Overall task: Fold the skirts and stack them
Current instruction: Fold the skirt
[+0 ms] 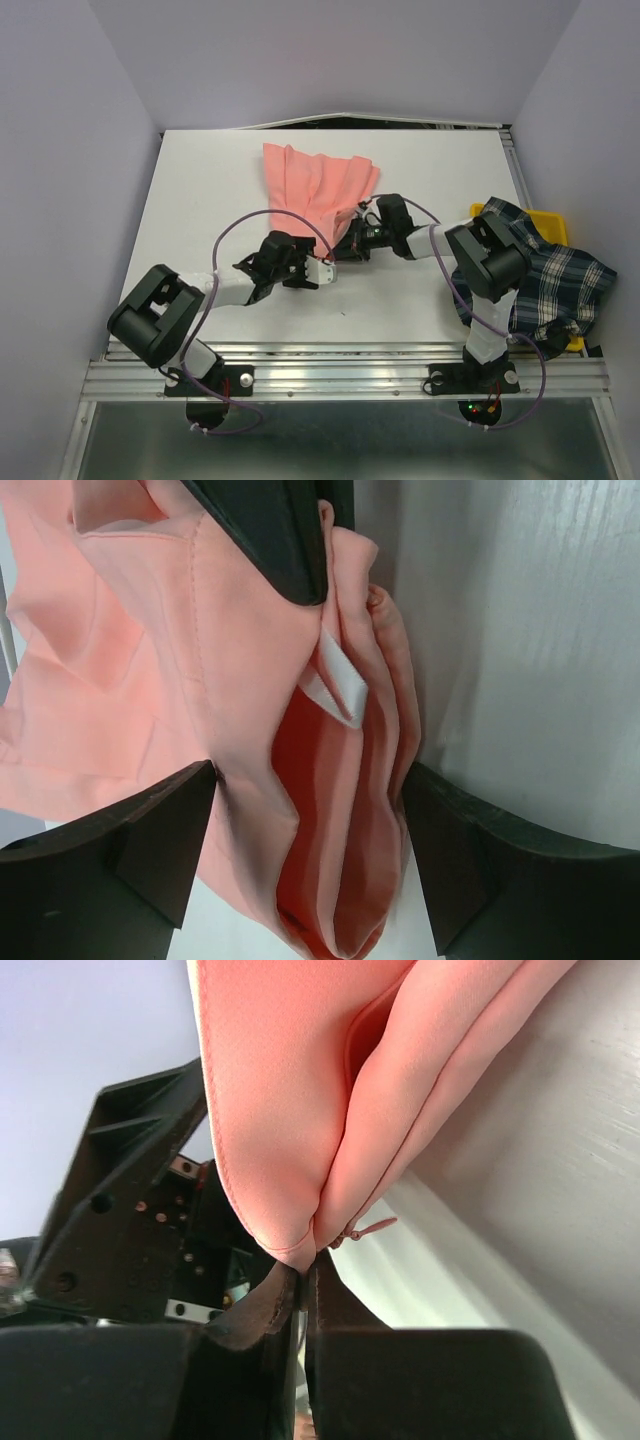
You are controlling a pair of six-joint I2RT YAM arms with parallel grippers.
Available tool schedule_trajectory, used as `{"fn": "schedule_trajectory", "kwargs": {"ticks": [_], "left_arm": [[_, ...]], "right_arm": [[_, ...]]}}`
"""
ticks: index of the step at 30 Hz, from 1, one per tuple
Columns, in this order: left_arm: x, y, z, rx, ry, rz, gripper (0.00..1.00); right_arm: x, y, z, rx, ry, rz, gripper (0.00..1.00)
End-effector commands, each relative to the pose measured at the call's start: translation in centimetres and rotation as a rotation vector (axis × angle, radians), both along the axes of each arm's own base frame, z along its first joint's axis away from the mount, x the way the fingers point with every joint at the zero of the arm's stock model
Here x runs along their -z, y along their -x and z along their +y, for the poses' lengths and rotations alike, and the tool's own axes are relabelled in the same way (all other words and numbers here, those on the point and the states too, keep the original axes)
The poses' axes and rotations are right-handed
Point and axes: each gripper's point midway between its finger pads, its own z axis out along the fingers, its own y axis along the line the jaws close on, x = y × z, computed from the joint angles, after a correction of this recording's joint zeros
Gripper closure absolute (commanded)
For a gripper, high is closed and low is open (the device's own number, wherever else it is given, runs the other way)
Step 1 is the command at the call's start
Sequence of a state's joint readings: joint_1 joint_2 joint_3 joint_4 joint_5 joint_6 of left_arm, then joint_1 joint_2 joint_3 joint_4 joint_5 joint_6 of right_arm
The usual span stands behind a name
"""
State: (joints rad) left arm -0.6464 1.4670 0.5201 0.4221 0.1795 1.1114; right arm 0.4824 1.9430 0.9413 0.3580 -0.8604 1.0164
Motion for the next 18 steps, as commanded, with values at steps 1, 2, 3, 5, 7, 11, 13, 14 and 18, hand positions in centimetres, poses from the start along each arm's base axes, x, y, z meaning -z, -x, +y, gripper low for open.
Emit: {"fn": "schedule_trajectory", "kwargs": {"ticks": [1,2,3,5,7,11,13,14,18], "left_arm": [[0.6,-0.2,0.1,-0.008,-0.021,0.003,0.14],[0.8,0.0,0.3,0.002,-0.034,-0.002,0.14],[0.9,0.1,0.4,0.009,-0.041,-0.007,0.15],[1.0,0.5,0.6,0.020,-0.050,-0.015,0.19],[0.9,0.4,0.7,0.019,-0.057,-0.021,0.30],[0.6,0.0,0.8,-0.026,-0.075,-0.018,0.52],[0.5,-0.2,0.7,-0.059,-0.065,0.001,0.63],[0.3,-0.5,0.6,-0.076,-0.066,0.012,0.64],[0.0,-0.6,0.1,-0.107,-0.048,0.071,0.86]], "right_arm": [[-5.1,-1.5,0.0,0.023,-0.140,-0.032,0.99],[-5.3,-1.7,-0.2,0.034,-0.151,-0.016,0.99],[-5.3,-1.7,-0.2,0.032,-0.159,-0.011,0.99],[-5.5,-1.9,-0.5,0.034,-0.173,-0.016,0.99],[-5.7,-1.8,-0.5,0.029,-0.178,-0.022,0.99],[-6.1,-1.5,-0.4,0.003,-0.194,-0.029,0.99],[-6.1,-1.3,-0.4,0.007,-0.196,-0.016,0.99],[-6.1,-1.2,-0.5,0.010,-0.200,-0.022,0.99],[-6.1,-0.7,-0.6,-0.007,-0.200,-0.023,0.99]]}}
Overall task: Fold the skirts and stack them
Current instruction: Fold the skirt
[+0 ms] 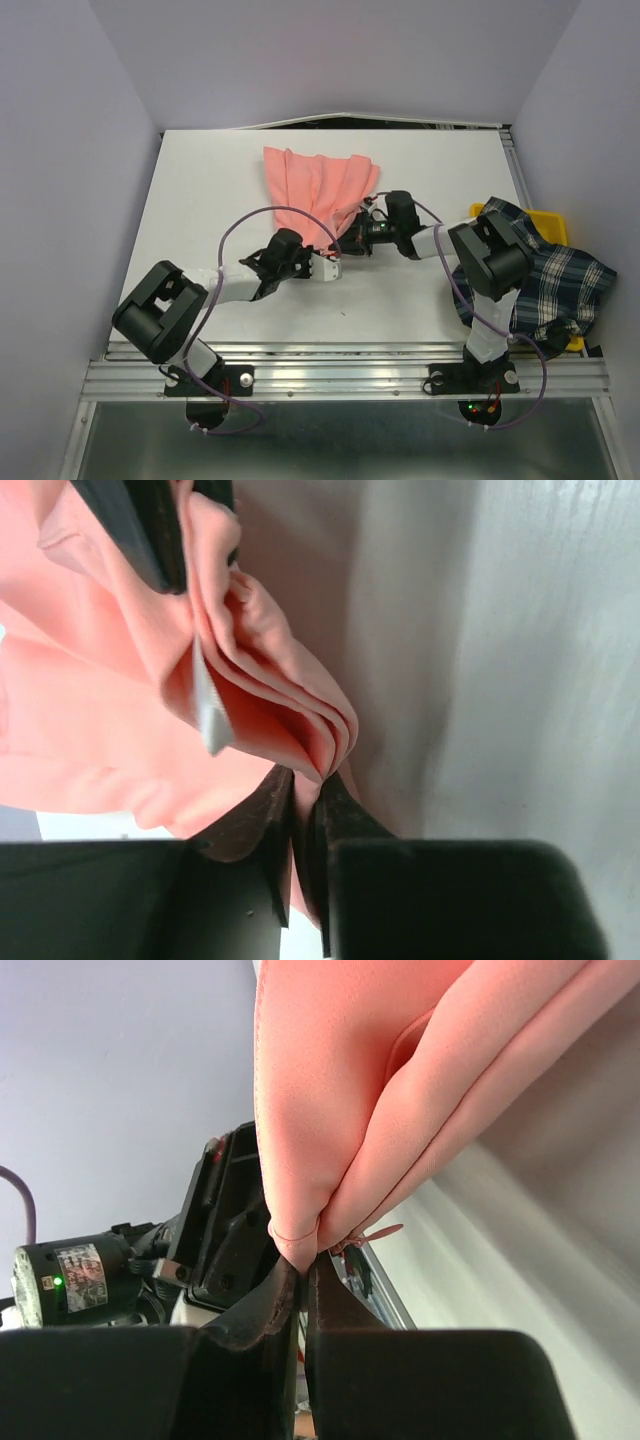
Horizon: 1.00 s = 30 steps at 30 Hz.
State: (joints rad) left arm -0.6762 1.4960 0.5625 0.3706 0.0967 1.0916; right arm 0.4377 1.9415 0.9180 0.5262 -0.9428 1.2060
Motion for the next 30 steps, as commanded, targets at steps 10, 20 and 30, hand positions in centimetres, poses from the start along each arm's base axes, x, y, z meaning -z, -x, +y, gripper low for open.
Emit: {"fn": "schedule_trajectory", "kwargs": {"ticks": [10,20,30], "left_arm": [[-1.5,3.8,0.9,0.023,-0.093,0.244,1.00],[-4.0,10.3,0.9,0.113,-0.145,0.369,1.00],[-7.3,15.8,0.2,0.189,-0.159,0.638,1.00]], "right_arm": [[-4.5,-5.2,-7.5,-0.100,-0.002,-0.389,0.46],[-11.2,-17.7,-9.9,-0.011,0.330,-0.819,0.34],[-5.5,-22.7,-1.8,-0.133,0.428,-1.008,0.28]]}}
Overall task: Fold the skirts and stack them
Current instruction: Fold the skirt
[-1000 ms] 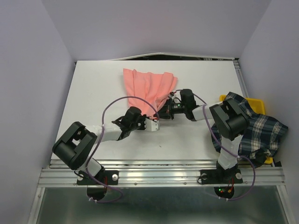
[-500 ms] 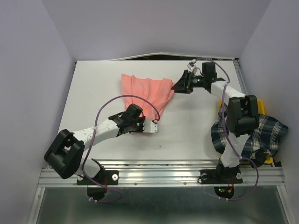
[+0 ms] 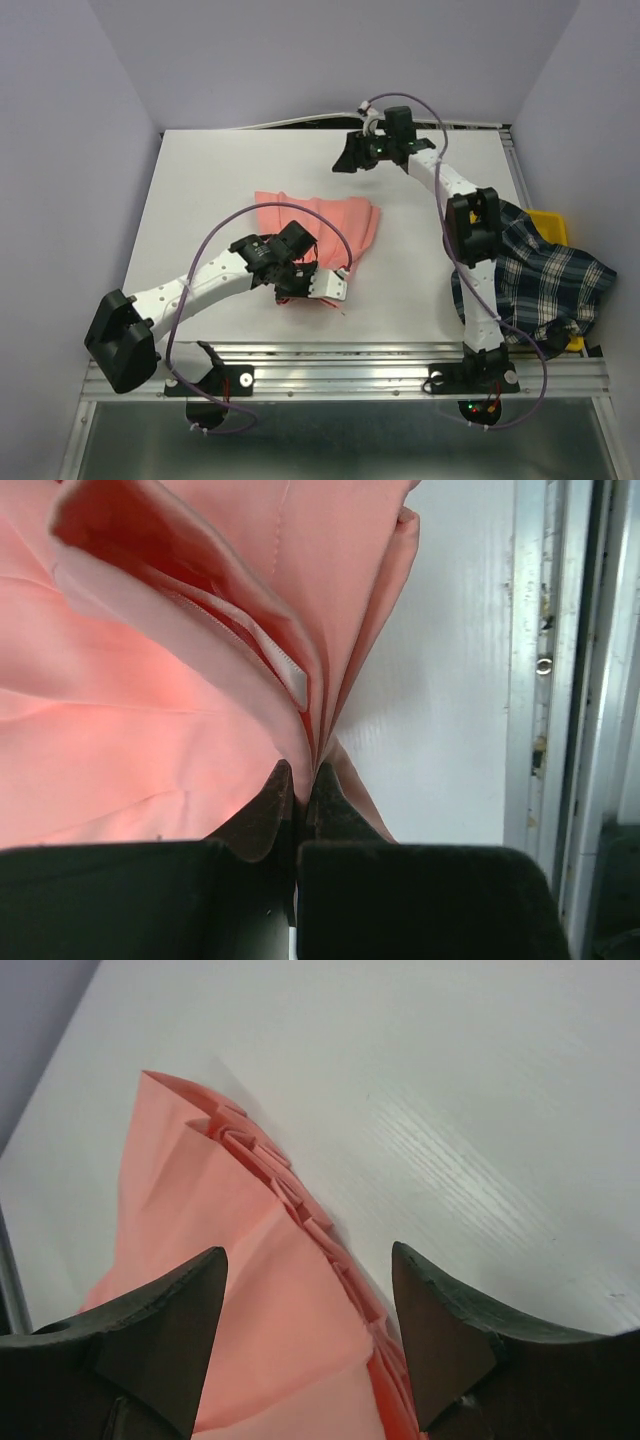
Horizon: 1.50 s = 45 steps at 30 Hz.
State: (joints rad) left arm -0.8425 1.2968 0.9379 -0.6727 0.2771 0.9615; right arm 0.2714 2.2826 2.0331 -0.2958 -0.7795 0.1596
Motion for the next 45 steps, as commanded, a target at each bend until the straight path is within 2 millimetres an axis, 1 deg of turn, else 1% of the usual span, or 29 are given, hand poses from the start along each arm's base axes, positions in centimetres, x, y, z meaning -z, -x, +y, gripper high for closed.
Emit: {"fn": "schedule_trajectory", "kwargs": {"ticks": [1,2,3,4,5,6,8,9,10,11,13,14,15,16,17,18,19,20,22,23,25,26,27,31,32,34,36,41,45], "left_arm": [[-2.3,2.5,-0.3,0.002,0.016,0.136,1.00],[-2.4,2.8,-0.5,0.007,0.016,0.157,1.00],[-3.0,3.0,-0.5,0.010,0.012,0.169,1.00],[-3.2,3.1,-0.6,0.014,0.009,0.180,1.00],[-3.2,3.5,-0.4,0.020,-0.005,0.206,1.00],[-3.9,3.2,-0.8,0.023,0.006,0.199,1.00],[-4.3,3.6,-0.7,0.029,-0.010,0.229,1.00],[-5.2,3.2,-1.2,0.034,0.006,0.218,1.00],[-5.5,3.1,-1.5,0.035,0.008,0.222,1.00],[-5.9,2.9,-1.7,0.032,0.013,0.217,1.00],[-6.9,2.3,-2.2,0.036,0.033,0.191,1.00],[-7.0,1.9,-2.3,0.030,0.029,0.180,1.00],[-7.4,1.5,-2.5,0.034,0.034,0.167,1.00],[-7.3,1.2,-2.7,0.035,0.024,0.166,1.00],[-7.3,1.0,-2.8,0.037,0.020,0.166,1.00],[-7.8,0.6,-3.0,0.042,0.027,0.154,1.00],[-7.5,0.2,-3.1,0.041,0.016,0.157,1.00],[-7.4,-0.1,-3.2,0.042,0.012,0.149,1.00],[-7.6,-1.4,-3.2,0.041,0.014,0.122,1.00],[-7.3,-2.0,-3.1,0.038,0.001,0.119,1.00],[-7.5,-3.3,-3.2,0.037,0.003,0.101,1.00],[-7.0,-3.8,-3.3,0.038,-0.009,0.109,1.00],[-7.2,-4.6,-3.4,0.033,-0.002,0.098,1.00],[-6.5,-6.7,-3.8,0.040,-0.012,0.095,1.00],[-5.8,-7.2,-3.7,0.041,-0.028,0.107,1.00],[-5.4,-8.0,-3.8,0.043,-0.029,0.100,1.00],[-4.4,-8.7,-3.7,0.040,-0.044,0.112,0.99],[-2.3,-10.2,-3.1,0.010,-0.061,0.116,0.95],[-1.6,-12.0,-3.1,-0.037,-0.047,0.066,0.92]], "right_arm": [[3.2,0.9,4.0,-0.092,0.113,-0.066,0.29],[4.3,1.2,4.5,-0.118,0.135,-0.075,0.29],[6.1,1.9,5.0,-0.138,0.153,-0.051,0.31],[7.0,2.8,5.7,-0.175,0.167,-0.054,0.32],[8.7,3.5,5.4,-0.184,0.183,-0.024,0.34],[9.6,4.2,6.0,-0.211,0.199,-0.032,0.35],[10.8,5.6,6.8,-0.247,0.213,-0.024,0.39],[11.3,6.0,6.6,-0.259,0.216,-0.015,0.41],[12.6,7.4,6.8,-0.298,0.232,0.005,0.43],[13.0,8.0,6.6,-0.310,0.234,0.020,0.45],[14.1,10.4,7.4,-0.376,0.228,0.052,0.55],[14.5,11.2,7.1,-0.392,0.228,0.075,0.59],[14.6,12.3,7.7,-0.425,0.218,0.083,0.66],[15.0,13.8,8.0,-0.453,0.218,0.098,0.69],[15.1,14.2,7.9,-0.458,0.214,0.105,0.70],[15.0,15.2,8.4,-0.484,0.203,0.106,0.72],[15.1,16.4,8.7,-0.501,0.197,0.121,0.73],[15.0,16.8,8.7,-0.508,0.186,0.128,0.74],[14.7,18.6,9.4,-0.551,0.167,0.144,0.76],[14.5,19.3,9.2,-0.562,0.159,0.150,0.76],[14.1,20.7,9.7,-0.590,0.149,0.152,0.76],[13.7,21.2,9.6,-0.594,0.138,0.150,0.76],[13.6,21.8,9.9,-0.603,0.134,0.157,0.76],[13.0,22.9,10.1,-0.627,0.111,0.165,0.76],[13.0,23.3,10.3,-0.638,0.110,0.167,0.76],[12.8,23.6,10.2,-0.642,0.103,0.172,0.76],[12.8,23.9,10.2,-0.645,0.097,0.185,0.76],[12.5,23.7,10.3,-0.631,0.098,0.191,0.73],[12.4,23.1,10.5,-0.622,0.106,0.181,0.72]]}}
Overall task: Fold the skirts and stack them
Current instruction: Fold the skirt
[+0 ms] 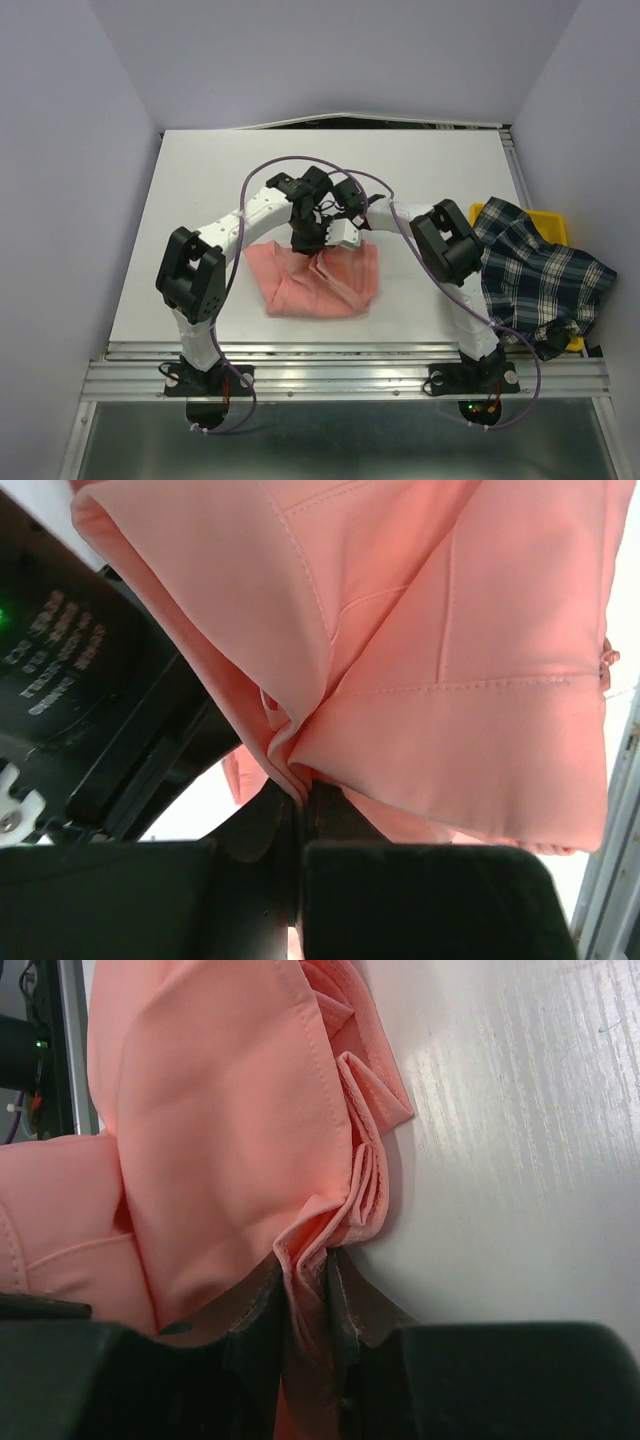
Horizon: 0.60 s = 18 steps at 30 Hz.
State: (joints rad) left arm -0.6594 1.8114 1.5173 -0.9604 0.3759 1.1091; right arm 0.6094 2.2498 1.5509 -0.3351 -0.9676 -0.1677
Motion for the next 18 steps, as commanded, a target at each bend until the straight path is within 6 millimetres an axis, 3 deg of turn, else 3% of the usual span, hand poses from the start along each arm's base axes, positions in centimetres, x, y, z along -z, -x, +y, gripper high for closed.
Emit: {"fn": "schedule_trajectory", "kwargs": {"ticks": [1,4,6,8,9,10,13,18], "left_arm": [[-0.6,-2.8,-0.2,-0.029,0.037,-0.111,0.92],[-0.4,-3.3,-0.3,-0.057,0.040,-0.133,0.91],[-0.4,-3.9,0.0,-0.086,0.034,-0.162,0.80],[-0.2,-4.2,0.7,-0.112,0.021,-0.184,0.72],[-0.1,-4.4,0.9,-0.127,0.025,-0.193,0.68],[-0.4,-4.5,1.0,-0.134,0.031,-0.203,0.66],[-1.2,-4.6,1.2,-0.149,0.040,-0.214,0.56],[-5.3,-5.4,1.4,-0.214,0.113,-0.288,0.47]], "right_arm": [[-1.9,0.1,0.4,-0.004,-0.017,-0.021,0.72],[-1.7,-0.3,0.6,0.004,-0.004,-0.014,0.68],[-1.7,-0.7,0.6,0.016,0.004,-0.025,0.63],[-2.0,-1.6,0.7,0.041,0.021,-0.058,0.50],[-2.2,-2.5,0.8,0.067,0.039,-0.092,0.38],[-2.3,-3.1,0.8,0.089,0.053,-0.110,0.35],[-2.5,-5.3,0.7,0.166,0.106,-0.174,0.33],[-5.9,-10.6,-0.6,0.309,0.089,-0.231,0.31]]}}
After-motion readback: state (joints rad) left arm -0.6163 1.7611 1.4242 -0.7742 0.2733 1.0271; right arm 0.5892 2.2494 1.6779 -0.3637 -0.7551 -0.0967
